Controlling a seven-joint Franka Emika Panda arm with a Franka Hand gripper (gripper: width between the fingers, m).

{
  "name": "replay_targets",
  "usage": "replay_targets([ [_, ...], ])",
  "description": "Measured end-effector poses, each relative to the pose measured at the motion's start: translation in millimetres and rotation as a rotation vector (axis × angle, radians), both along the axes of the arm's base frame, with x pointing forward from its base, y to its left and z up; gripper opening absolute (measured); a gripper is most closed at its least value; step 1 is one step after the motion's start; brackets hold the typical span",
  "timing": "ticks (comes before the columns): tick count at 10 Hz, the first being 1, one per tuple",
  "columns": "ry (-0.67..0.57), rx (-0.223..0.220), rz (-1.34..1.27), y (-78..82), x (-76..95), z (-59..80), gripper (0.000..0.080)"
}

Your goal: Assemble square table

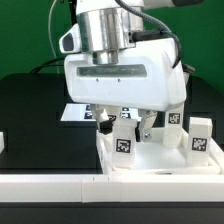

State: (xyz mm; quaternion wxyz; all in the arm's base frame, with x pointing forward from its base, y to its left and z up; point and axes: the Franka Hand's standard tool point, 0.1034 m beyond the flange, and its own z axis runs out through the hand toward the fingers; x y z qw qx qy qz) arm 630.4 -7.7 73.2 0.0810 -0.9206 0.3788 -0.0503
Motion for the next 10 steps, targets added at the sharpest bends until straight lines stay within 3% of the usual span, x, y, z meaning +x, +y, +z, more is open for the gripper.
replay_targets([
  [2,0.002,-0.092,0.444,2.3,2.1,1.1,0.0648],
  [3,0.0,-0.087,0.412,1.9,2.9,1.2,0.0648],
  [5,0.003,-0.084,0.385,1.8,2.6,0.8,0.0386],
  [6,0.005,-0.081,0.367,1.5,2.5,0.7,0.0386],
  [7,0.01,-0.075,0.322,1.4,2.4,0.6,0.0285],
  [10,0.048,-0.029,-0.036,-0.3,2.5,1.5,0.0285],
])
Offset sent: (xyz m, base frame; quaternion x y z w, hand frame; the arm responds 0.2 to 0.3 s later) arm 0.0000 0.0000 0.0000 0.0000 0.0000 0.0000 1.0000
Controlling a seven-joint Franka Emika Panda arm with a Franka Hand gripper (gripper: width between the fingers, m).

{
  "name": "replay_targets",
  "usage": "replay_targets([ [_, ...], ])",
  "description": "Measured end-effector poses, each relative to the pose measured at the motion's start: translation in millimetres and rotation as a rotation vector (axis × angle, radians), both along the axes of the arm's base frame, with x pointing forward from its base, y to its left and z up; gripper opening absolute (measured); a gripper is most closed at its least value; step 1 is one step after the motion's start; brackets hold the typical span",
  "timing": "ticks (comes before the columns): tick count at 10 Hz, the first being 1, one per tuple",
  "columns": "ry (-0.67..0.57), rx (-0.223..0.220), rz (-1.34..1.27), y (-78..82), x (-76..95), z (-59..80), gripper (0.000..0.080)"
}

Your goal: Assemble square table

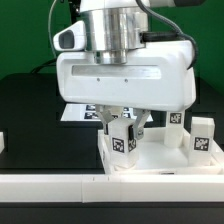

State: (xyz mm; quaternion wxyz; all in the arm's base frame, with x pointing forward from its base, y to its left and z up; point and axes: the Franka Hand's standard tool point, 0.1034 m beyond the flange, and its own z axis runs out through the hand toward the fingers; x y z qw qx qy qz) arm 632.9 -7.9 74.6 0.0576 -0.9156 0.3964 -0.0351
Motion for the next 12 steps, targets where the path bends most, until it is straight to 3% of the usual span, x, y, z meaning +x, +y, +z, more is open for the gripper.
replay_targets([
  [4,0.098,0.09,-0.758,4.5,-1.0,1.5,0.0285],
  [6,0.101,0.105,-0.851,3.8,-0.8,-0.2,0.0293],
  [7,0.099,0.103,-0.828,4.1,-0.9,-0.4,0.0293],
  [8,0.094,0.099,-0.802,4.3,-0.8,-0.8,0.0484],
  [9,0.064,0.078,-0.617,5.0,0.6,-1.2,0.0484],
  [10,0.044,0.057,-0.381,6.5,1.4,-0.9,0.061],
  [12,0.022,0.031,-0.103,8.5,1.1,-1.3,0.0647],
])
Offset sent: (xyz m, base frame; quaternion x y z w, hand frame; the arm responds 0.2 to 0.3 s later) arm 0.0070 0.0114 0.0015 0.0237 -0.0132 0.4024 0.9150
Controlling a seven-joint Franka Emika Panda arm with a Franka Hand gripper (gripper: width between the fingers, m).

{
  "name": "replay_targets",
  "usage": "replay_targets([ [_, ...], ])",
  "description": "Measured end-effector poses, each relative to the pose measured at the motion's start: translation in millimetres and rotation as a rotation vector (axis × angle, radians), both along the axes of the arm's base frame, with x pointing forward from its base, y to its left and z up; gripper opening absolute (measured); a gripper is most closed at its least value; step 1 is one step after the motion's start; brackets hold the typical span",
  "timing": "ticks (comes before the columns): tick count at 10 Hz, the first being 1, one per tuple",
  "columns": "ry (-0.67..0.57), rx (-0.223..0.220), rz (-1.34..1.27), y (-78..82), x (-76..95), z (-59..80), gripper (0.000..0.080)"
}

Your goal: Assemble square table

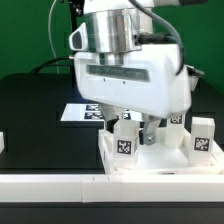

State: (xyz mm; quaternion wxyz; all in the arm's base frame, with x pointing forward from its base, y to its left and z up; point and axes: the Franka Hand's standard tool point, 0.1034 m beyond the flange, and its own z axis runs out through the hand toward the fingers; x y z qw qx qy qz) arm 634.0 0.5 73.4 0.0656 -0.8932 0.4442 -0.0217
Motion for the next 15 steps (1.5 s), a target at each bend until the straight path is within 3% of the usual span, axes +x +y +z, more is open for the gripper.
replay_targets([
  [3,-0.025,-0.039,0.269,-3.0,0.5,0.2,0.0649],
  [4,-0.053,-0.103,0.521,-6.6,4.4,2.3,0.0649],
  [5,-0.072,-0.125,0.607,-6.7,6.8,3.1,0.0649],
  [6,-0.068,-0.121,0.583,-7.0,6.3,2.7,0.0649],
  [7,-0.067,-0.118,0.556,-7.0,6.3,2.7,0.0552],
  [8,-0.066,-0.117,0.549,-7.0,6.3,2.7,0.0552],
  [9,-0.061,-0.103,0.448,-6.5,6.3,2.6,0.0351],
  [10,-0.057,-0.101,0.409,-8.1,6.1,2.4,0.0285],
  [13,0.007,-0.053,0.052,-11.6,4.7,2.1,0.0285],
  [15,0.047,0.002,-0.405,-13.4,2.1,0.8,0.0285],
])
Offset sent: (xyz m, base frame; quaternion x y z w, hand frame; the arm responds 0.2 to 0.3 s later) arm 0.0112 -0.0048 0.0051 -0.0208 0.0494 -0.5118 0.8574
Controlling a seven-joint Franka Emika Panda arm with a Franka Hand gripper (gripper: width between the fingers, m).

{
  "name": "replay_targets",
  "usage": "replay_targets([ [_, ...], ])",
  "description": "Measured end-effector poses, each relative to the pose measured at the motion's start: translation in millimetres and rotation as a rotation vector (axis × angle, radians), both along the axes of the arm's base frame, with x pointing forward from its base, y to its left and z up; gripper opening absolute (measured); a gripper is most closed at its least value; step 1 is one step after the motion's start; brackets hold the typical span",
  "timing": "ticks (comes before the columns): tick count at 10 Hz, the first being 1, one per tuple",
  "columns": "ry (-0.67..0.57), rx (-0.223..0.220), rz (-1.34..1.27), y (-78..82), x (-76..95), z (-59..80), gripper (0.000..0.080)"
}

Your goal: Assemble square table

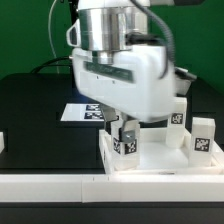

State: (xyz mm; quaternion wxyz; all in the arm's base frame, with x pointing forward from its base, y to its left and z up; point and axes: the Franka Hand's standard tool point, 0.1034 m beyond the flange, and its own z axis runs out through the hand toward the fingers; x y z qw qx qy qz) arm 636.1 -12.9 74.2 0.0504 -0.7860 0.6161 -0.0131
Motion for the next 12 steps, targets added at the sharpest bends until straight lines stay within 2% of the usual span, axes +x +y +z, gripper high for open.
replay_targets([
  [1,-0.006,0.019,-0.214,3.9,-0.8,0.1,0.0285],
  [2,-0.012,0.035,-0.323,3.6,-2.3,0.0,0.0285],
  [5,-0.004,0.043,-0.455,4.7,-2.8,0.3,0.0286],
  [6,-0.005,0.037,-0.42,4.8,-2.9,-0.3,0.0387],
  [7,-0.014,0.006,-0.213,5.4,-2.8,-0.2,0.0535],
  [8,-0.026,-0.008,-0.053,9.0,-1.8,0.2,0.0535],
  [9,-0.037,-0.023,0.142,12.7,-2.0,-0.5,0.0624],
  [12,-0.047,-0.042,0.334,11.2,-2.2,-1.0,0.0648],
])
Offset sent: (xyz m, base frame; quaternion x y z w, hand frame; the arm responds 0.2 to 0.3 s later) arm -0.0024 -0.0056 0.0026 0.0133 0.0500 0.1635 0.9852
